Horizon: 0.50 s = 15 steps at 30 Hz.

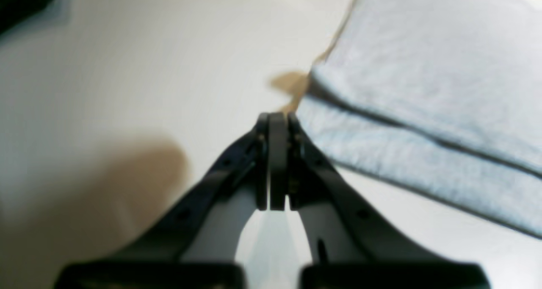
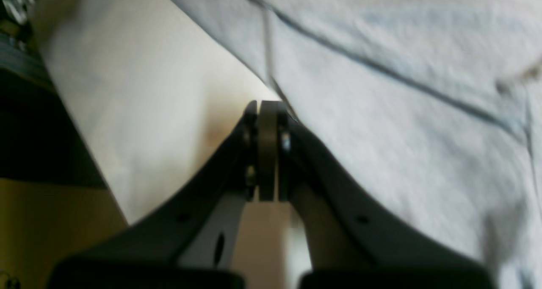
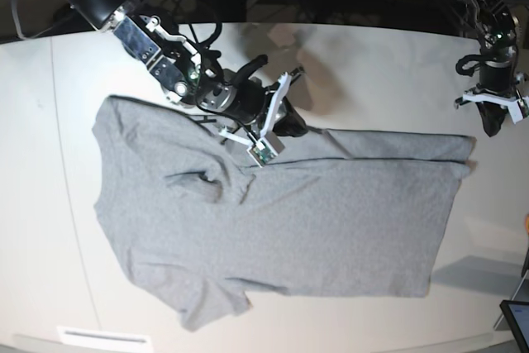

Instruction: Fold the T-shirt properly

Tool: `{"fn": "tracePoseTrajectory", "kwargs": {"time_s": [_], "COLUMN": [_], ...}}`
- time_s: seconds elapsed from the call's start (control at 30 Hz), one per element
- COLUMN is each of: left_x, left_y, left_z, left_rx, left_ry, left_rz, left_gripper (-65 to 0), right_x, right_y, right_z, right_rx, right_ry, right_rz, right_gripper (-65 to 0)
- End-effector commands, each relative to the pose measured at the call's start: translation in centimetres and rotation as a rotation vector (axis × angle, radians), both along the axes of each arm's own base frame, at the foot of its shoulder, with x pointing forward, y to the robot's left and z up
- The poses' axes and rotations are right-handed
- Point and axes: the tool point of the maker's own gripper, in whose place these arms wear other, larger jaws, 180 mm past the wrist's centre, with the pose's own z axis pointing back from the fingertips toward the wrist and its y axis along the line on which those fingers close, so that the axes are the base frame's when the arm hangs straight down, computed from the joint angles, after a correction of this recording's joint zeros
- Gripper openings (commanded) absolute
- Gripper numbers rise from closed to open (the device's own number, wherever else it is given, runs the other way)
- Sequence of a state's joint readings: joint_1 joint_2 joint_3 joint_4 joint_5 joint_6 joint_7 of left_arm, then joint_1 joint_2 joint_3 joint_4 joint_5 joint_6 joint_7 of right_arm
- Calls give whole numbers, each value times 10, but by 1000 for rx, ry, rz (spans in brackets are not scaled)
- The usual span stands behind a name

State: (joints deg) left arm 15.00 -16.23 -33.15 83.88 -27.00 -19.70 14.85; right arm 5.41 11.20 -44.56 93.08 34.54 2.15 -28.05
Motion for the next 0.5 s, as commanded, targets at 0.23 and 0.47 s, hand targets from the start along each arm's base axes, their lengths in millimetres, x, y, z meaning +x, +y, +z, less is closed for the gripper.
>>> {"fn": "tracePoseTrajectory", "kwargs": {"time_s": [0.23,0.47], "left_x": [20,26], "left_y": [-11,-19], "left_z": [-15,-17], "left_rx": [87,131], "left_ry": [-26,-76], "left_rz": [-77,-110], "left_gripper": [-650,-650], "right_x": [16,10], "right_y": [19,44], "right_z": [-20,-18], "right_rx": [-206,-247], "right_ry": [-143,-135], "right_rz": [-26,-13], "right_gripper": [-650,-650]}}
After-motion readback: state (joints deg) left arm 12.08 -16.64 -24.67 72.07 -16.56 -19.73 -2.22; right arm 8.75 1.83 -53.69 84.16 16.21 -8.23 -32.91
